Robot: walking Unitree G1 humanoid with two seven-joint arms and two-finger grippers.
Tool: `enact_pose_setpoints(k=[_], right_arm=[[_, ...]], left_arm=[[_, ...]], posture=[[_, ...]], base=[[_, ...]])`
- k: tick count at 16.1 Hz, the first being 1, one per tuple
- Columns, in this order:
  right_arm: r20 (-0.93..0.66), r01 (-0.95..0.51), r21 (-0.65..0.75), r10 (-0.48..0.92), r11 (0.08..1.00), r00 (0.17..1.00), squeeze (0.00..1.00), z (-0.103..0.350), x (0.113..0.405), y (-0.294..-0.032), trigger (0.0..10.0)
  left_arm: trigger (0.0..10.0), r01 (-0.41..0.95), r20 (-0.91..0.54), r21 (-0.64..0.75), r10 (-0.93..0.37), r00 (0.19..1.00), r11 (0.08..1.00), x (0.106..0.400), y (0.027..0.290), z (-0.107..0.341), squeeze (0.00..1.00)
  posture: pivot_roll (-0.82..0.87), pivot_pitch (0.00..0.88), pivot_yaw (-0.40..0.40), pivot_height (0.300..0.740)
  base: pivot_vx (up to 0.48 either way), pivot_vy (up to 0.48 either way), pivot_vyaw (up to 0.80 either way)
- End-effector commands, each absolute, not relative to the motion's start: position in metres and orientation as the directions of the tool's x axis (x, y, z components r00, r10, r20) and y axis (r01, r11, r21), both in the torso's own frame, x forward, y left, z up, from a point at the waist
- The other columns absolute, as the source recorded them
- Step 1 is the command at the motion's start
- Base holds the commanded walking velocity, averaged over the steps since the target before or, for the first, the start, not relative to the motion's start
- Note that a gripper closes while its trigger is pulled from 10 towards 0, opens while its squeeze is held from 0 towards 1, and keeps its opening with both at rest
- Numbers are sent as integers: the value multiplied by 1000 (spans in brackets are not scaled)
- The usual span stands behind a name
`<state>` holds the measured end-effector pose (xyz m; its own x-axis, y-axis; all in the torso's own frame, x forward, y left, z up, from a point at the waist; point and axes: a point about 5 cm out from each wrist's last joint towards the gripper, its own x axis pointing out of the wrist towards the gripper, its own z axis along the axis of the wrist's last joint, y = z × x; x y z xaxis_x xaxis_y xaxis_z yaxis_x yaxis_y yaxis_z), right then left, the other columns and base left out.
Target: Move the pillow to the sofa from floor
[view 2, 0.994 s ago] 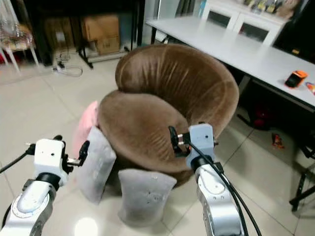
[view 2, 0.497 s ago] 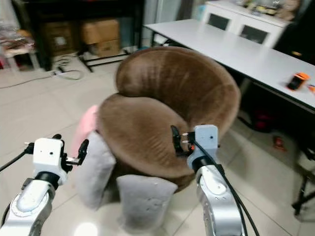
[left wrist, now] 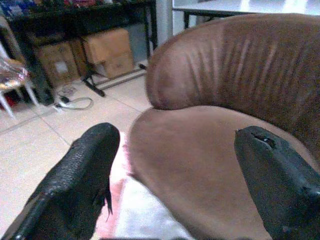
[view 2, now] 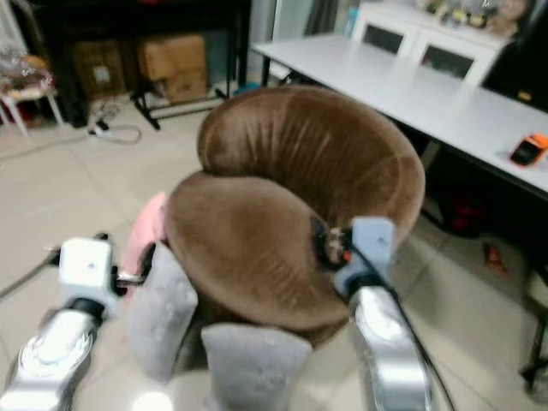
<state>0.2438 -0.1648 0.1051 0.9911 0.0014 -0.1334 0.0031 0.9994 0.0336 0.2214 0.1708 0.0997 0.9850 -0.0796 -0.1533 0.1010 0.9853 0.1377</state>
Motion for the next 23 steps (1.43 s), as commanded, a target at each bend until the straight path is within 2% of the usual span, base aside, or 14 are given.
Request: enact_pose_setpoints(k=[1,4,17,23], right_arm=[[-113,-12,58,19,998,993,0,109,246,-161,10000],[-111,-23,61,30,998,993,0,109,245,-161,10000],[-164,-49,29,53,998,985,0,98,244,-166,10000],[-201,-82,37,88,996,976,0,93,245,-165,10000]], left_arm=[[10000,102,-140,155,-80,987,983,222,173,103,0],[10000,129,-134,192,-105,985,973,221,171,101,0],[10000,123,-165,243,-84,983,962,210,176,84,0],[10000,141,-155,224,-108,982,964,206,173,80,0]], posture=[[25,0,-82,740],[21,0,-83,735],[22,0,-102,616],[28,0,-114,611]], base=[[311,0,0],[101,0,0],[0,0,0],[0,0,0]])
